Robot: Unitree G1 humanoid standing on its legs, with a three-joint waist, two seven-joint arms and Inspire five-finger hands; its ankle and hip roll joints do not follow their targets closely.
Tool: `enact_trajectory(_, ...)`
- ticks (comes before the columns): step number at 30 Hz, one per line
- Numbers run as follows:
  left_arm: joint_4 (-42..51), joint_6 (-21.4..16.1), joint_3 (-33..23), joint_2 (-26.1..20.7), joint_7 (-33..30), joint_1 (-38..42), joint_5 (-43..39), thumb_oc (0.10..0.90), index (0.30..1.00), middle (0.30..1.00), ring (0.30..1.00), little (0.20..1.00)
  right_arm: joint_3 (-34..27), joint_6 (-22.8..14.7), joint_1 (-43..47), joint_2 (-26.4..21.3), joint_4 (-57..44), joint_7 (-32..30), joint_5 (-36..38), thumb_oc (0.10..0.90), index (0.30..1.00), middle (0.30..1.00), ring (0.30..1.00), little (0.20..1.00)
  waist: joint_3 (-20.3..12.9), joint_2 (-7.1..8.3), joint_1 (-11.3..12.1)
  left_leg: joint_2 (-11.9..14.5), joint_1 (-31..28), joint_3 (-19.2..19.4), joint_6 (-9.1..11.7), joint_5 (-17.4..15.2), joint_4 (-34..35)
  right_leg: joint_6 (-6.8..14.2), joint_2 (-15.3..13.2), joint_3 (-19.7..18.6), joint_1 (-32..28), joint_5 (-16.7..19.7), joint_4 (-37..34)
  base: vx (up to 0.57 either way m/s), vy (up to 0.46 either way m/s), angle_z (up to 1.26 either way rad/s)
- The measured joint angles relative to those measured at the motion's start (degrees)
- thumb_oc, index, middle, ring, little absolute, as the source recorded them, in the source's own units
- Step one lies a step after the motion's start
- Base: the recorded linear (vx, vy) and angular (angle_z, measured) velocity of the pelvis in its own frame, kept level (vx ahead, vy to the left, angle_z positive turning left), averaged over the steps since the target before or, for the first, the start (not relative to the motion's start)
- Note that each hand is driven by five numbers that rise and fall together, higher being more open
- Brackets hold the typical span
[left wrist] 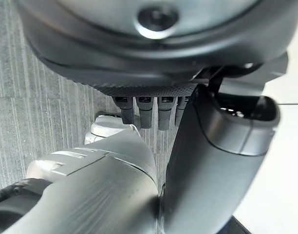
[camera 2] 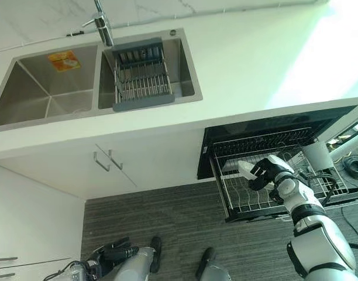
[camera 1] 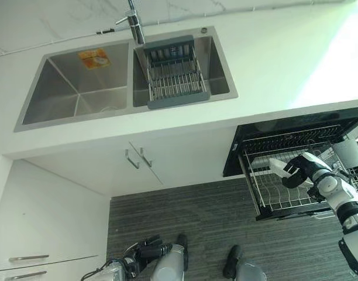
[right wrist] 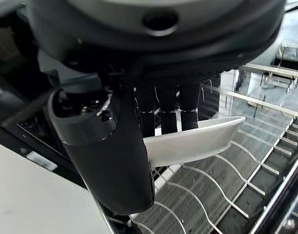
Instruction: Place the dishes in the dishwasher.
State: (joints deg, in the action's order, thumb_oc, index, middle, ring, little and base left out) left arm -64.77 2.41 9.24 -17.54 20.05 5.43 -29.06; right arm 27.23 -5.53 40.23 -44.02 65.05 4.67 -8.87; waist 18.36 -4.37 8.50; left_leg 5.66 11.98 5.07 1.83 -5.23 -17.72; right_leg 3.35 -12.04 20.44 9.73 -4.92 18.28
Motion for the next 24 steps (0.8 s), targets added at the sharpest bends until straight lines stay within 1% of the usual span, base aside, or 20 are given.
enact_trajectory(2, 0.09, -0.1, 0.16, 0.0, 0.61, 0.57, -0.05, 0.8, 0.9, 0.9, 0.9, 0.9, 0.27, 0.89, 1.84, 0.0, 0.41, 0.03, 0.04, 0.4, 0.3, 0.3, 0.3, 0.3, 1.25, -0.49, -0.01, 0.0, 0.19, 0.02, -0.02, 0.13, 0.01, -0.1, -0.03, 0.0, 0.23, 0.07, 0.03, -0.09, -0.058, -0.02)
enact_trajectory(3, 0.11, -0.41, 0.26, -0.02, 0.66, 0.94, -0.2, 0.8, 0.9, 0.9, 0.9, 0.9, 0.23, 1.97, 4.12, 0.0, 0.61, -0.05, 0.33, 0.4, 0.3, 0.3, 0.3, 0.3, 1.56, -0.69, -0.03, -0.02, 1.53, 0.09, -0.03, 0.35, -0.06, -0.18, -0.15, -0.23, 1.9, 0.07, 0.26, -0.09, -0.078, -0.02)
enact_trajectory(5, 0.08, -0.37, 0.76, -0.02, 0.66, 1.58, -1.37, 0.8, 0.9, 0.9, 0.9, 0.9, 0.17, 2.96, 6.44, -0.01, 1.34, -1.03, 2.02, 0.4, 0.3, 0.3, 0.3, 0.3, 1.94, -1.18, 0.1, -0.02, 2.89, 0.0, -0.06, 0.85, -0.05, -0.48, -0.07, -0.18, 3.24, 0.43, 0.6, -0.09, -0.066, 0.01)
enact_trajectory(6, 0.05, -0.36, 1.54, -0.04, 0.66, 2.41, -2.2, 0.8, 0.9, 0.9, 0.9, 0.9, 0.21, 4.22, 8.53, 0.01, 1.48, -1.38, 2.48, 0.4, 0.3, 0.3, 0.3, 0.3, 2.82, -1.74, 0.43, -0.01, 3.26, -0.02, -0.03, 1.11, 0.1, -0.54, -0.07, -0.22, 3.75, 0.46, 0.79, -0.11, -0.041, 0.02)
enact_trajectory(8, 0.2, -0.4, 2.0, -0.04, 0.67, 3.39, -2.4, 0.8, 0.9, 0.9, 0.9, 0.9, 0.26, 4.56, 11.15, 0.01, 2.59, -1.68, 2.78, 0.4, 0.3, 0.3, 0.3, 0.3, 3.98, -2.39, 0.54, -0.02, 3.91, -0.06, -0.05, 1.38, 0.16, -0.7, -0.08, -0.21, 4.35, 0.57, 0.9, -0.08, -0.019, 0.0)
enact_trajectory(10, 0.18, -0.44, 2.29, -0.04, 0.65, 3.88, -3.42, 0.8, 0.9, 0.9, 0.9, 0.9, 0.47, 5.08, 13.14, 0.0, 2.82, -2.49, 2.9, 0.4, 0.3, 0.3, 0.3, 0.3, 4.25, -2.46, 0.91, -0.2, 5.04, 0.06, -0.05, 1.98, 0.77, -0.81, -0.26, -0.26, 5.99, 0.83, 1.1, -0.08, 0.002, 0.0)
enact_trajectory(12, 0.31, -0.78, 2.58, -0.04, 0.66, 4.05, -4.39, 0.8, 0.9, 0.9, 0.9, 0.9, 1.49, 5.99, 15.0, -0.02, 2.84, -3.02, 2.89, 0.4, 0.3, 0.3, 0.3, 0.3, 5.19, -2.58, 0.98, -0.4, 5.08, 0.05, -0.08, 2.16, 1.06, -0.81, -0.4, -0.29, 6.25, 0.85, 1.12, -0.06, 0.011, 0.01)
enact_trajectory(16, 0.63, -1.3, 2.95, -0.04, 0.53, 4.46, -4.48, 0.8, 0.9, 0.9, 0.9, 0.9, 1.49, 6.67, 16.11, -0.04, 2.84, -3.48, 3.44, 0.4, 0.3, 0.3, 0.3, 0.3, 5.28, -2.53, 1.11, -0.8, 5.96, 0.14, -0.28, 2.34, 1.28, -0.62, -0.77, -0.32, 7.17, 0.99, 1.06, -0.06, -0.01, 0.01)
enact_trajectory(17, 0.58, -1.29, 2.95, -0.04, 0.5, 4.47, -4.48, 0.8, 0.9, 0.9, 0.9, 0.9, 1.48, 6.78, 16.16, -0.04, 2.84, -3.48, 3.46, 0.46, 0.389, 0.389, 0.389, 0.389, 5.28, -2.52, 1.14, -0.81, 5.95, 0.17, -0.3, 2.35, 1.4, -0.63, -0.76, -0.32, 7.17, 1.05, 0.94, -0.06, 0.0, -0.01)
enact_trajectory(18, 0.52, -1.25, 2.93, -0.09, 0.5, 4.57, -4.49, 0.8, 0.9, 0.9, 0.9, 0.9, 1.6, 7.27, 16.44, -0.03, 2.84, -3.4, 3.46, 0.8, 0.9, 0.9, 0.9, 0.9, 5.29, -2.52, 1.11, -0.85, 5.9, 0.23, -0.43, 2.5, 1.74, -0.66, -0.74, -0.31, 7.17, 1.24, 0.67, -0.06, 0.007, -0.03)
enact_trajectory(20, 0.21, -1.12, 3.02, -0.21, 0.46, 4.96, -4.48, 0.8, 0.9, 0.9, 0.9, 0.9, 2.36, 8.46, 17.05, -0.04, 3.21, -2.68, 3.45, 0.8, 0.9, 0.9, 0.9, 0.9, 5.31, -2.47, 1.01, -0.85, 5.8, 0.53, -0.55, 2.6, 1.79, -0.74, -0.76, -0.41, 7.17, 1.62, 0.43, 0.04, 0.01, -0.07)
enact_trajectory(21, 0.15, -0.87, 2.99, -0.23, 0.38, 4.95, -4.46, 0.8, 0.9, 0.9, 0.9, 0.9, 2.55, 8.81, 17.12, -0.03, 4.01, -1.43, 4.59, 0.8, 0.9, 0.9, 0.9, 0.9, 5.3, -2.45, 0.93, -0.82, 5.04, 0.71, -0.53, 2.65, 2.17, -0.7, -0.61, -0.55, 6.5, 1.84, -0.23, 0.05, 0.023, -0.08)
enact_trajectory(22, 0.2, -0.66, 3.09, -0.39, 0.3, 4.49, -4.41, 0.8, 0.9, 0.9, 0.9, 0.9, 2.86, 10.05, 17.19, 0.04, 5.13, 0.33, 4.96, 0.8, 0.9, 0.9, 0.9, 0.9, 5.29, -2.27, 1.0, -0.87, 3.19, 0.87, -0.53, 2.76, 3.02, -0.48, -0.45, -0.8, 4.79, 2.09, -1.03, -0.03, 0.038, -0.12)
enact_trajectory(24, 0.61, -0.79, 4.25, -1.76, 0.25, 4.4, -3.97, 0.8, 0.9, 0.9, 0.9, 0.9, 2.94, 11.16, 18.38, -1.26, 5.05, 3.25, 5.16, 0.8, 0.9, 0.9, 0.9, 0.9, 5.07, -1.04, 0.78, -0.92, 2.98, 1.24, -0.53, 2.92, 3.19, -0.42, -0.39, -1.19, 4.83, 2.51, -1.35, -0.07, 0.053, -0.1)
